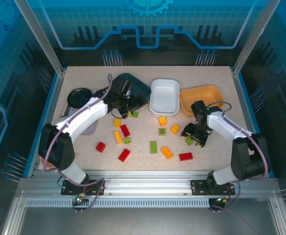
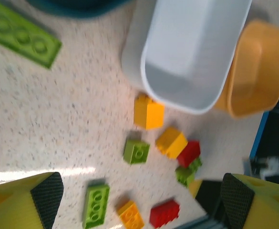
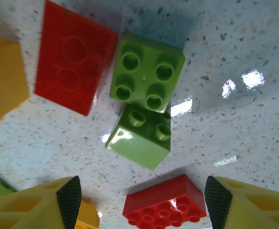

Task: Sort the legos into containers by color

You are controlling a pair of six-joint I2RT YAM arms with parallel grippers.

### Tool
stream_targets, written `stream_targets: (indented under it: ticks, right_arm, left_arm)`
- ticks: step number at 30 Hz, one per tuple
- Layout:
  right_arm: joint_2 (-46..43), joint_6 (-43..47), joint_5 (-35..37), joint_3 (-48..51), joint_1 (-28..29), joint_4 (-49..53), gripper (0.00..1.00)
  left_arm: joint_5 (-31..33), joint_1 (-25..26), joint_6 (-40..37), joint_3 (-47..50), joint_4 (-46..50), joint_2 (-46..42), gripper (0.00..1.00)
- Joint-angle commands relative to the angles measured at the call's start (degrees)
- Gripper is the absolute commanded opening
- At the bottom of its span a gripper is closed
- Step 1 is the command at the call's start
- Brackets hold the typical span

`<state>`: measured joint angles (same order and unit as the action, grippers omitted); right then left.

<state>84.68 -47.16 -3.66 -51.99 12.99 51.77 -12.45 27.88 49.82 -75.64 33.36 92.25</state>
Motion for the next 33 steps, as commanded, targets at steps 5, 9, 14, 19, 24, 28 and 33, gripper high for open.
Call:
stream_targets:
  ticks: [5, 9, 14, 19, 24, 28, 33]
  right_arm:
    - [5.23, 4.96, 0.91, 0.46, 0.03, -3.05, 0.69]
    - [7.60, 5.06, 0.56, 0.19, -0.57, -5.01, 0.65]
    - [9.33, 5.07, 1.35, -0.14, -0.60, -5.54, 0.56]
    - [9.48, 5.25, 2.84, 0.48, -0.78, -5.25, 0.48]
    - [5.08, 5.41, 3.38, 0.33, 0.55, -2.62, 0.36]
    - [-0.74, 4.62, 2.22, -1.42, 1.55, 1.82, 0.33]
    - [-3.64, 7.24, 4.35, -11.89, -2.42, 6.27, 0.30]
  left_arm:
    - [-5.00, 1.67, -3.26, 9.74, -5.74, -5.11, 0.89]
    - [-5.98, 2.30, -3.27, 10.18, -7.64, -5.58, 0.89]
    - [-6.35, 2.96, -3.75, 10.10, -7.05, -5.63, 0.88]
    - [-6.25, 2.99, -3.51, 10.73, -7.00, -5.93, 0.87]
    - [-5.92, 3.22, -3.15, 10.49, -6.91, -6.02, 0.87]
    - [-5.76, 3.32, -2.89, 9.03, -6.30, -6.07, 0.86]
    - [-5.81, 3.40, -2.66, 4.23, -5.70, -4.94, 0.86]
